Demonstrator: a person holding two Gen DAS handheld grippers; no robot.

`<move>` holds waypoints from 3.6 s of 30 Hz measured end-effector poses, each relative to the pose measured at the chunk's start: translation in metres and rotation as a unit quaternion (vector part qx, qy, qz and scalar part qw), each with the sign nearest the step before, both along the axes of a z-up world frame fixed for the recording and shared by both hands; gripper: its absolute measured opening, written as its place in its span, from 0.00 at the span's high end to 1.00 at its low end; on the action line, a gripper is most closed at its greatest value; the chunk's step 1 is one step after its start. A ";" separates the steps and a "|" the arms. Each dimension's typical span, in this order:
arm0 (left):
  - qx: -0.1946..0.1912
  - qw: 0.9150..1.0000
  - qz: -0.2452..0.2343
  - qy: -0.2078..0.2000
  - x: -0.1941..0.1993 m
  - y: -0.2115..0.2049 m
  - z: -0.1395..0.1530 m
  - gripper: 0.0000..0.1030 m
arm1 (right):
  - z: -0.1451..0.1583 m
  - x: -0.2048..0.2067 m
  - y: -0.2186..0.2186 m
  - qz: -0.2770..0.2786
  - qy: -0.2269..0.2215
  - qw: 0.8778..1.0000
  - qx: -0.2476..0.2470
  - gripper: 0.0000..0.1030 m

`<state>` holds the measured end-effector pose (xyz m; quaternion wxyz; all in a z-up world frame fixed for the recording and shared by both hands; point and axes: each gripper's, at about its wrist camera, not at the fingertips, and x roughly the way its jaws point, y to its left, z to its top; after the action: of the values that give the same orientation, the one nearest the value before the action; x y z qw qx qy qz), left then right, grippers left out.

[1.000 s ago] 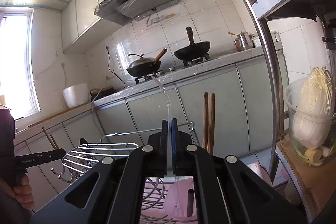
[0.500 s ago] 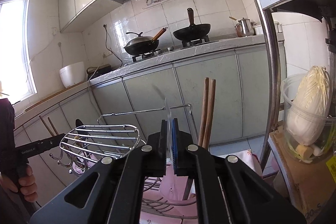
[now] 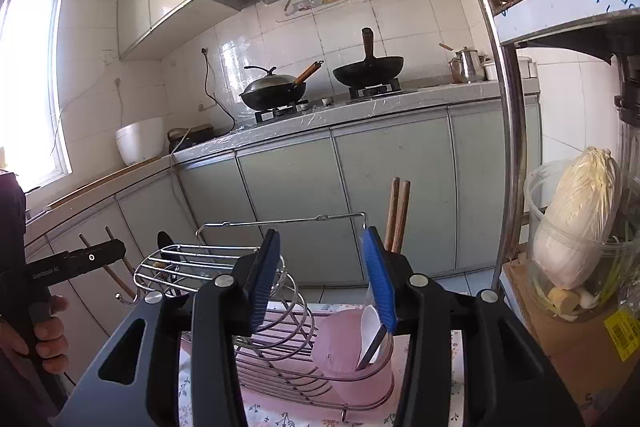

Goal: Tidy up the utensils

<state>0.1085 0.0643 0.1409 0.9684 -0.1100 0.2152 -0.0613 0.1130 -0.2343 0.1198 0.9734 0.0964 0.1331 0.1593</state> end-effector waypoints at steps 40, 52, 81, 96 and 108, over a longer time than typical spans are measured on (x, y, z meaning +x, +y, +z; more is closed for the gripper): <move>0.033 0.998 0.010 0.048 -0.126 -0.047 -0.069 0.40 | -0.060 -0.132 0.030 -0.027 0.107 0.993 -0.040 0.30; 0.055 0.997 0.021 0.056 -0.134 -0.054 -0.082 0.42 | -0.074 -0.138 0.038 -0.038 0.121 0.990 -0.057 0.28; 0.065 0.995 0.020 0.072 -0.132 -0.065 -0.090 0.45 | -0.076 -0.143 0.046 -0.046 0.113 0.989 -0.089 0.28; 0.065 0.995 0.020 0.067 -0.134 -0.066 -0.088 0.46 | -0.075 -0.142 0.047 -0.049 0.112 0.988 -0.090 0.28; 0.066 0.995 0.020 0.067 -0.135 -0.067 -0.088 0.47 | -0.077 -0.143 0.046 -0.053 0.111 0.989 -0.087 0.28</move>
<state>-0.0265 -0.0029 0.0532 0.9581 -0.0537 0.2806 -0.0203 -0.0301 -0.1879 0.0426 0.9644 0.0354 0.2484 0.0841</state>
